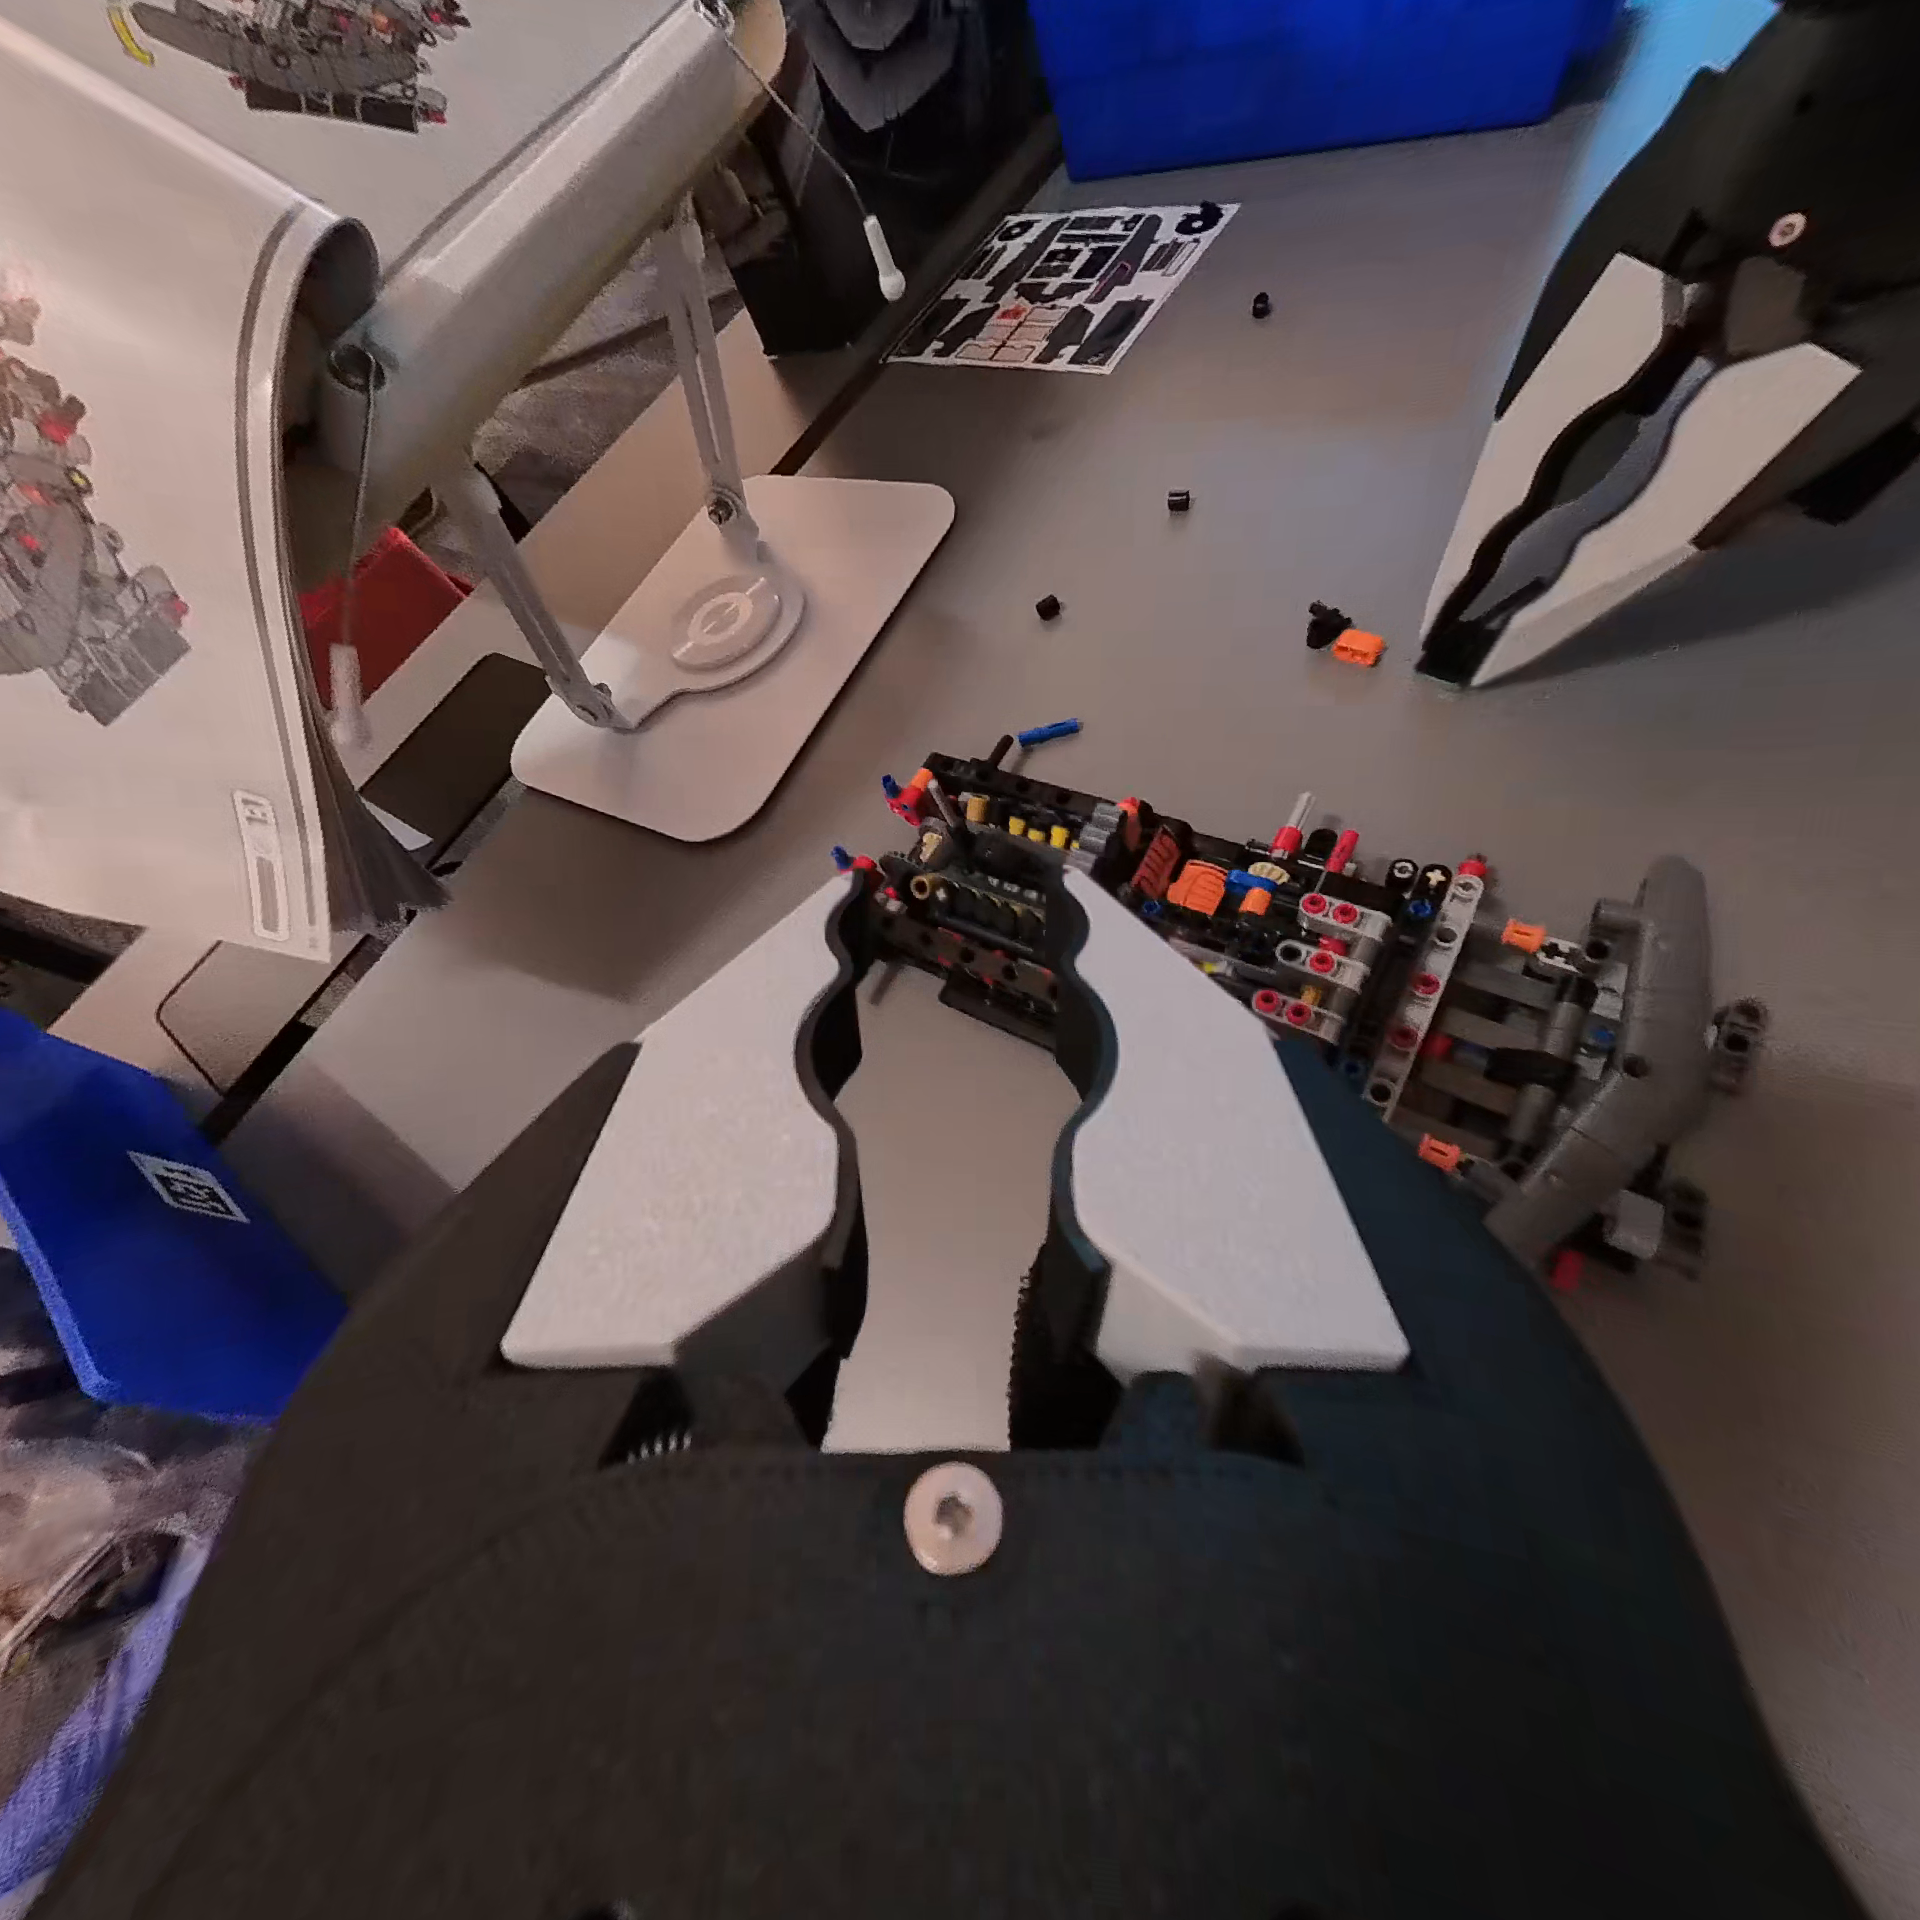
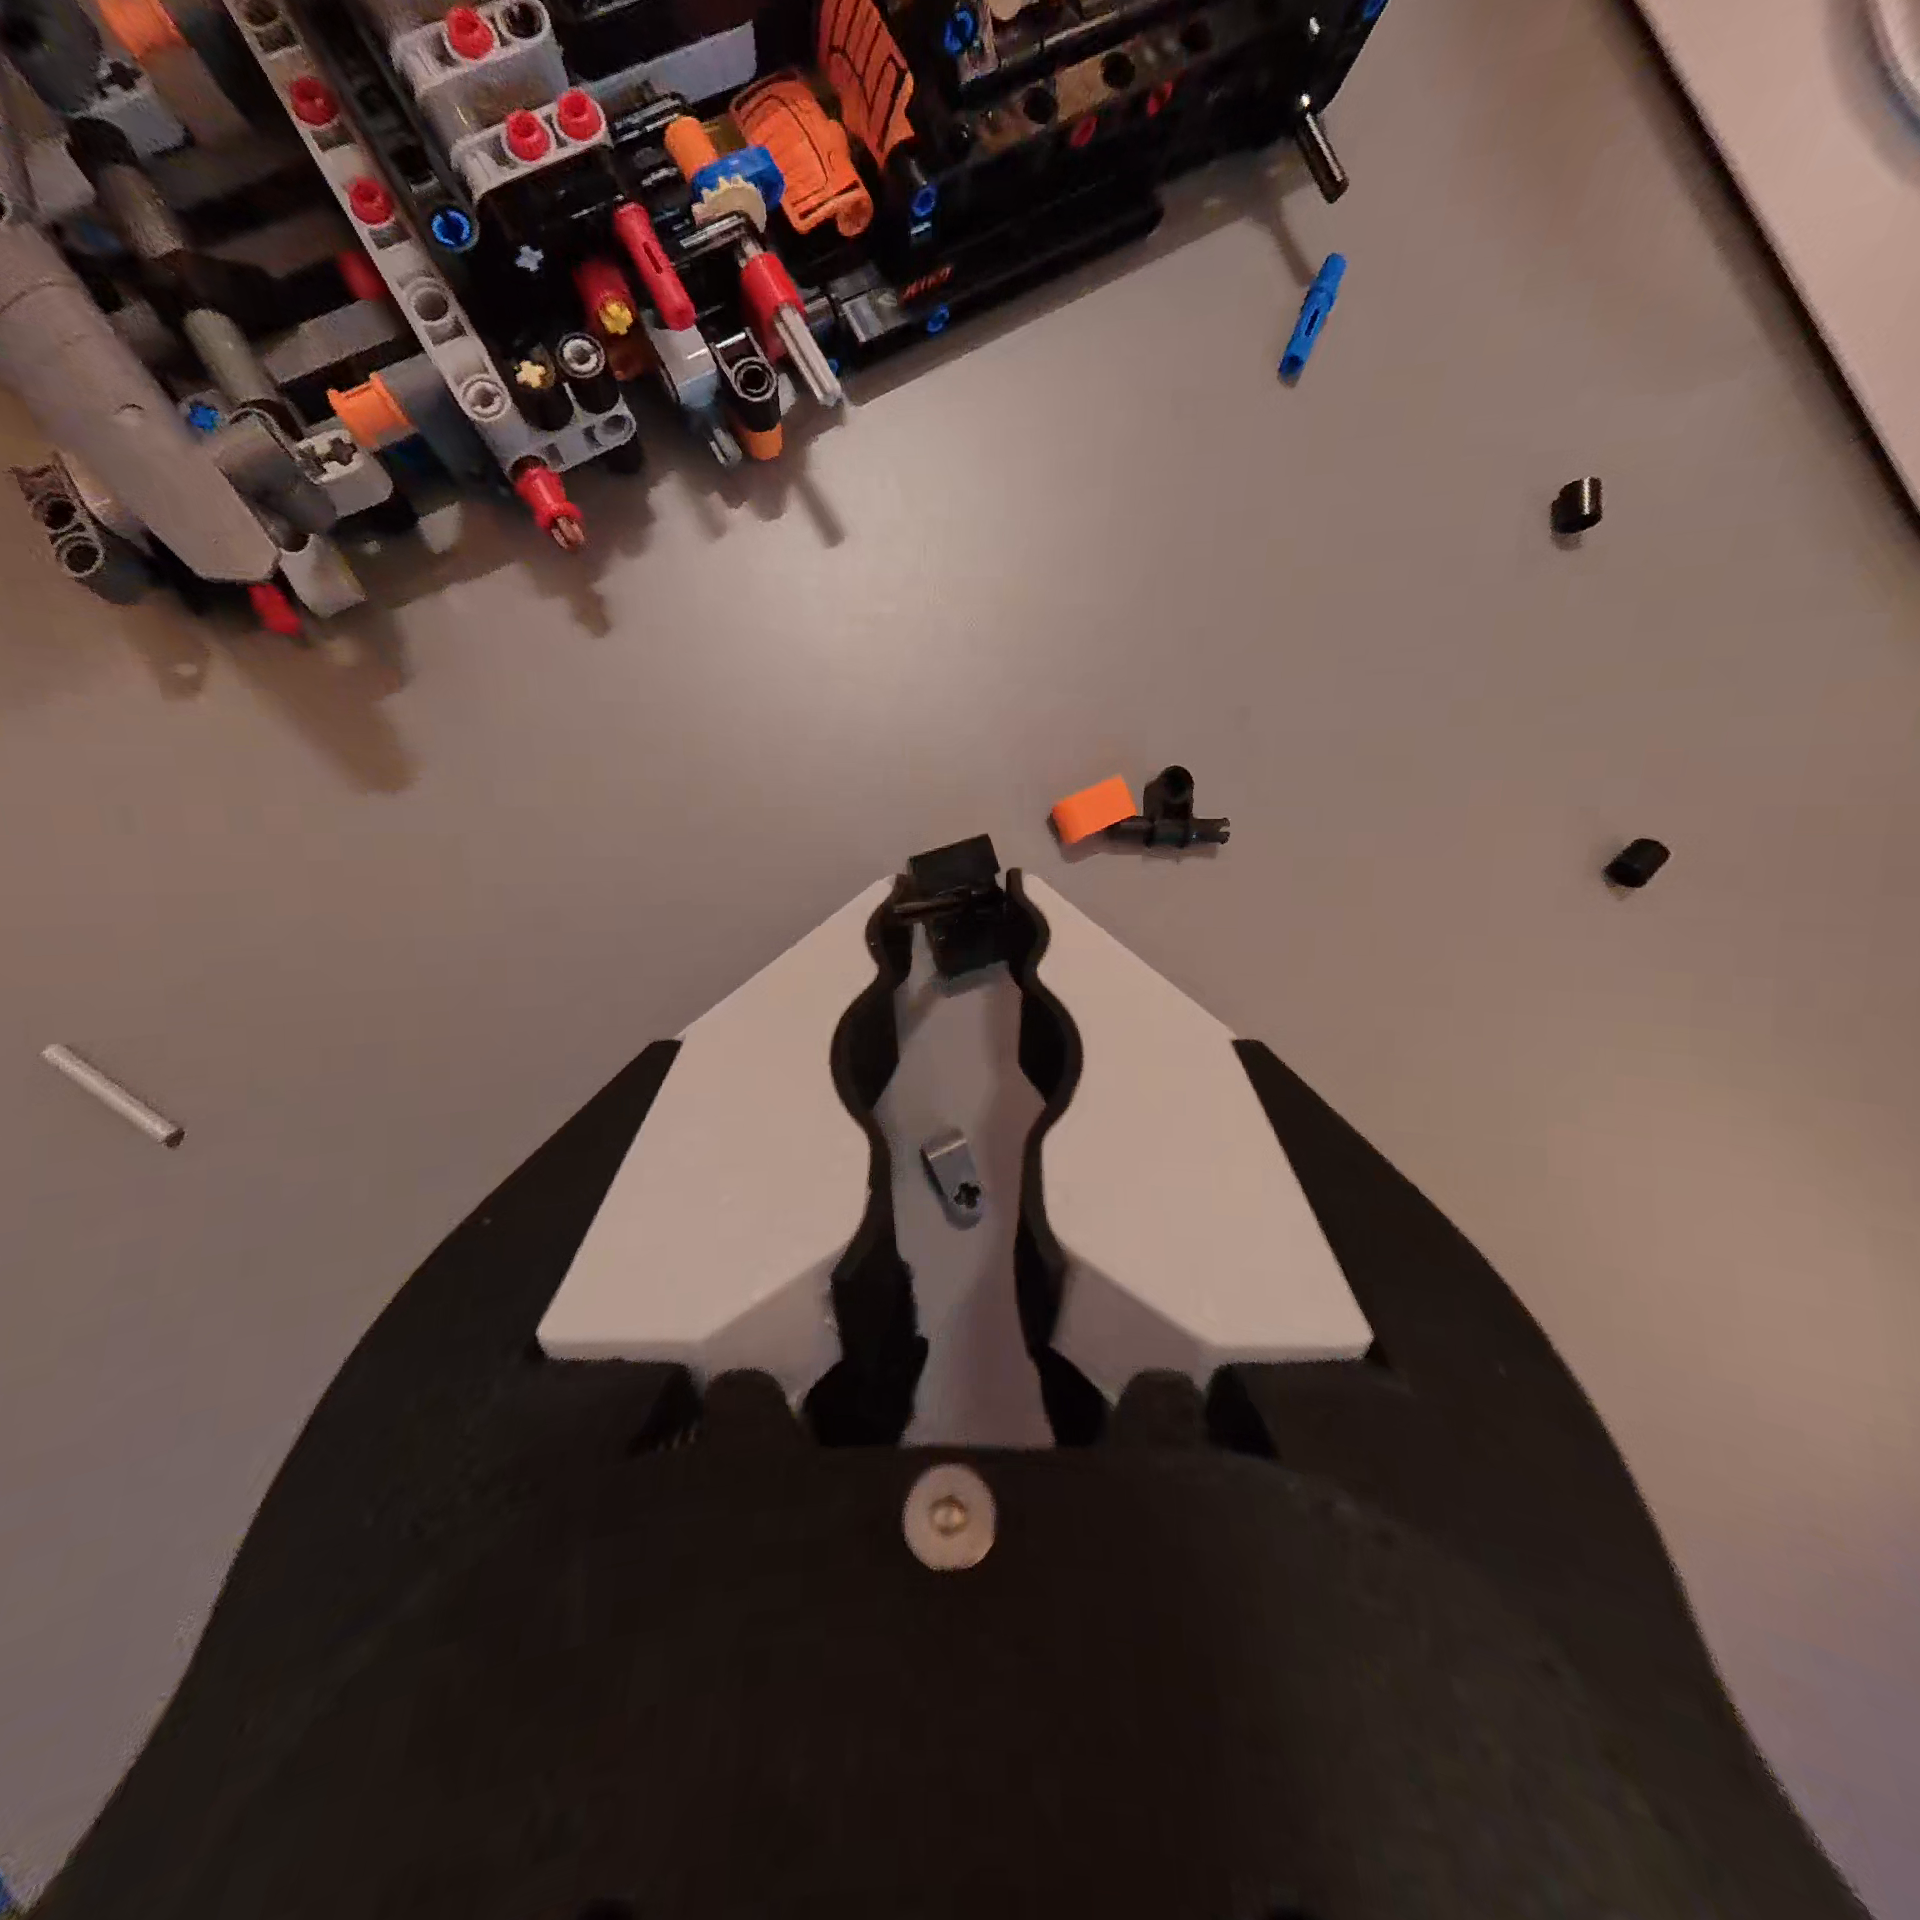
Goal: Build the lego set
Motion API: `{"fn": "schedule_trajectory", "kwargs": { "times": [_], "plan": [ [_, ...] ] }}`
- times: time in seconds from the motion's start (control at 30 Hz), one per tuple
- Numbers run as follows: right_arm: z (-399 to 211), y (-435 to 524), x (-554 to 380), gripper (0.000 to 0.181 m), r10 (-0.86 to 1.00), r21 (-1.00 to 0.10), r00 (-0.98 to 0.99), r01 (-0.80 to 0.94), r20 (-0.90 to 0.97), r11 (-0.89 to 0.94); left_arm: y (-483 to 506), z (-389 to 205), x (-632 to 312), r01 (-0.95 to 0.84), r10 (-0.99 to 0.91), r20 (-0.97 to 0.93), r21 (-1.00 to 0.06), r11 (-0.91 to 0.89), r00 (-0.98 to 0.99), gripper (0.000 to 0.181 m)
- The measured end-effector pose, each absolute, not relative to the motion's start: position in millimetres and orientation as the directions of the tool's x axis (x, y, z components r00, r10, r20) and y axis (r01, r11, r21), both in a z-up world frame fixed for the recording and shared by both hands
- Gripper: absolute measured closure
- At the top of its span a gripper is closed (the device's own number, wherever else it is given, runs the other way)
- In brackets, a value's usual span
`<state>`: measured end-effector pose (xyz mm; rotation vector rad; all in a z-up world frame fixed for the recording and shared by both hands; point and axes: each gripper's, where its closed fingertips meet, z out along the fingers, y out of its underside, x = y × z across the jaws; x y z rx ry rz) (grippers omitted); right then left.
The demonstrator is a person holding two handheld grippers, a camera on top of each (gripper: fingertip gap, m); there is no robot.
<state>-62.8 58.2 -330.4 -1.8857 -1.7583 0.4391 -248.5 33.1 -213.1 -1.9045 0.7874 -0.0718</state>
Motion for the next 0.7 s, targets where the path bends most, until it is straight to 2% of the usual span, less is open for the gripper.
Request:
{"fn": "schedule_trajectory", "kwargs": {
  "times": [0.03, 0.23, 0.43, 0.6, 0.7],
  "plan": [
    [-331, 59, -63, 0.167, 0.988, -0.571, 0.105, 0.820, 0.114, -0.021, 31, -215, -249, -0.488, -0.551, -0.287, -0.833, -0.260, 0.784, 0.150],
    [-319, 55, -68, 0.168, 0.991, -0.632, 0.108, 0.775, 0.080, -0.033, 15, -224, -250, -0.494, -0.571, -0.283, -0.832, -0.254, 0.771, 0.151],
    [-252, 35, -91, 0.168, 0.982, -0.787, 0.051, 0.607, 0.184, 0.116, 0, -216, -211, -0.425, -0.648, -0.202, -0.881, -0.207, 0.734, 0.152],
    [-209, 14, -106, 0.168, 0.943, -0.789, -0.004, 0.545, 0.334, 0.282, -7, -199, -168, -0.379, -0.721, -0.165, -0.914, -0.144, 0.673, 0.151],
    [-195, 0, -113, 0.168, 0.930, -0.786, -0.038, 0.524, 0.364, 0.329, -12, -191, -151, -0.363, -0.753, -0.164, -0.926, -0.106, 0.637, 0.151]
  ]
}}
